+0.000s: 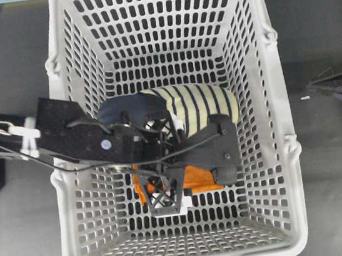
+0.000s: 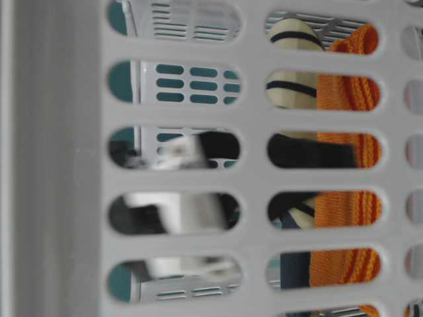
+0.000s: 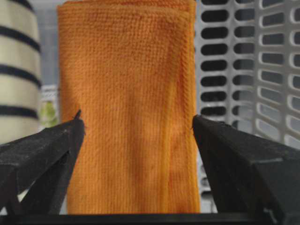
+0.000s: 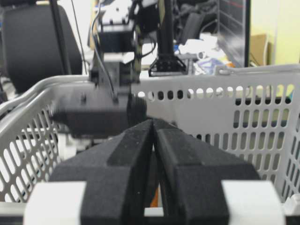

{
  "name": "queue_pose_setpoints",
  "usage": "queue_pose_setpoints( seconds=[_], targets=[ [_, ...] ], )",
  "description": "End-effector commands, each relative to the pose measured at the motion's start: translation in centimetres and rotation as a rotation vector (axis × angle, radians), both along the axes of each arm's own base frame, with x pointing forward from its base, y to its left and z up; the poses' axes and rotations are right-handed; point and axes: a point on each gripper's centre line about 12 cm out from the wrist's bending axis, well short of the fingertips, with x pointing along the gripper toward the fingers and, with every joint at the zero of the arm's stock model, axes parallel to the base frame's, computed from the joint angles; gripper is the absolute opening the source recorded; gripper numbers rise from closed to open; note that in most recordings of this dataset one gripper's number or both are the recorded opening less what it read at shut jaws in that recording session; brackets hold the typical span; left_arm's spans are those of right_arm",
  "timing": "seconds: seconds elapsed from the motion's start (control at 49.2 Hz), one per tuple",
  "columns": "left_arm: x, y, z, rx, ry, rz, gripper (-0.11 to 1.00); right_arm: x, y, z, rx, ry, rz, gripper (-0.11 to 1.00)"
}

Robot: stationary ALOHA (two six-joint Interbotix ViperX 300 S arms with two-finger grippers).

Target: Pick up the orange cloth from the shopping basket with the left arm.

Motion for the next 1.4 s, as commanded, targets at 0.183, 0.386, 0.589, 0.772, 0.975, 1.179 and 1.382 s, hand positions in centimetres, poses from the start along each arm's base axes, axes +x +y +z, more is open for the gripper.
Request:
queue_pose_setpoints(
  seconds=[0.183,0.386,0.589,0.772,0.975,1.179,1.382],
  targets=[
    [-0.4,0.0,-2.7,0.005,0.041,0.003,0.90,0.1,0.1,0.2,0.003,-0.006,0.002,0.00],
    [-0.6,0.0,-2.9,-0.006,0.036,0.023,0.86,0.1,0.1,0.0,0.004,0.005,0.003,0.00],
    [-0.5,0.0,-2.8,-0.008,0.021,0.017,0.50,0.1,0.1,-0.1,0.006,0.012,0.002,0.00],
    [-0.4,0.1,-1.5,-0.006,-0.009,0.010,0.15,0.1,0.1,-0.2,0.006,0.017,0.002,0.00],
    [-0.8,0.5,2.7,-0.013,-0.067,0.017,0.15,0.1,0.1,-0.2,0.006,0.016,0.002,0.00],
    [-1.0,0.6,11.4,-0.025,-0.158,0.022,0.15,-0.1,0.0,-0.1,0.006,0.012,0.003,0.00],
    [-2.2,0.8,20.3,-0.019,-0.225,0.008,0.15,-0.2,0.0,-0.3,0.004,0.026,0.003,0.00]
  ],
)
